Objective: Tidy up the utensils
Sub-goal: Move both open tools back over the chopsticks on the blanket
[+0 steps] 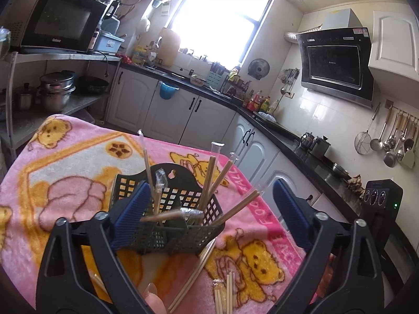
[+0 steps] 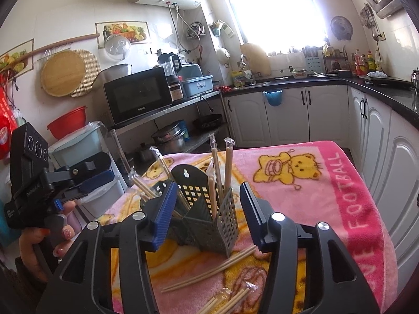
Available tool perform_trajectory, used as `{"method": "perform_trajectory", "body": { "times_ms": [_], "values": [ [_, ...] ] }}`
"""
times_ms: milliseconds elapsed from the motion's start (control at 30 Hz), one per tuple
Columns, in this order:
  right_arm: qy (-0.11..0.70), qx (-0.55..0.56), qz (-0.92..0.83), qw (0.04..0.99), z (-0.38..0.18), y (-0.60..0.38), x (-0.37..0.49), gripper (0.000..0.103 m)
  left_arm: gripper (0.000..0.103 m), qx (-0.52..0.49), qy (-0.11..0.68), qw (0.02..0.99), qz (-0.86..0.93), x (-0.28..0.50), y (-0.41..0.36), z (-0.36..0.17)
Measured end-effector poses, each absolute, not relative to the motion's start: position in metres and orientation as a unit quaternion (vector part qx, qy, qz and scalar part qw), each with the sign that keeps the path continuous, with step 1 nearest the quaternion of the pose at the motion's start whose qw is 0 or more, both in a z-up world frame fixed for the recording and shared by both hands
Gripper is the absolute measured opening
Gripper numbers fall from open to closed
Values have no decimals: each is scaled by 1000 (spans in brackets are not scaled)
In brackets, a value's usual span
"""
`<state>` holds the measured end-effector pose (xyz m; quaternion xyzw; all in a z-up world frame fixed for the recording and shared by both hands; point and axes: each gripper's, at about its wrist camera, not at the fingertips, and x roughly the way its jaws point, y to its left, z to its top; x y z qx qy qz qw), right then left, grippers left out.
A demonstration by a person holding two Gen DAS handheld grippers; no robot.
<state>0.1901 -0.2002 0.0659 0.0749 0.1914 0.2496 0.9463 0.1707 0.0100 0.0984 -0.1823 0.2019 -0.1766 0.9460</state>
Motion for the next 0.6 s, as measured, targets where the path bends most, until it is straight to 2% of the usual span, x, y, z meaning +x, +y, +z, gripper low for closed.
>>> {"method": "perform_trajectory", "body": {
  "times_ms": [100,600],
  "values": [
    [194,68,249,946,63,-199,186,51,92,-185,207,945,-172,168,12,95],
    [230,51,251,939,36,-194,180,51,92,-192,246,937,-156,156,19,63]
  ]
}}
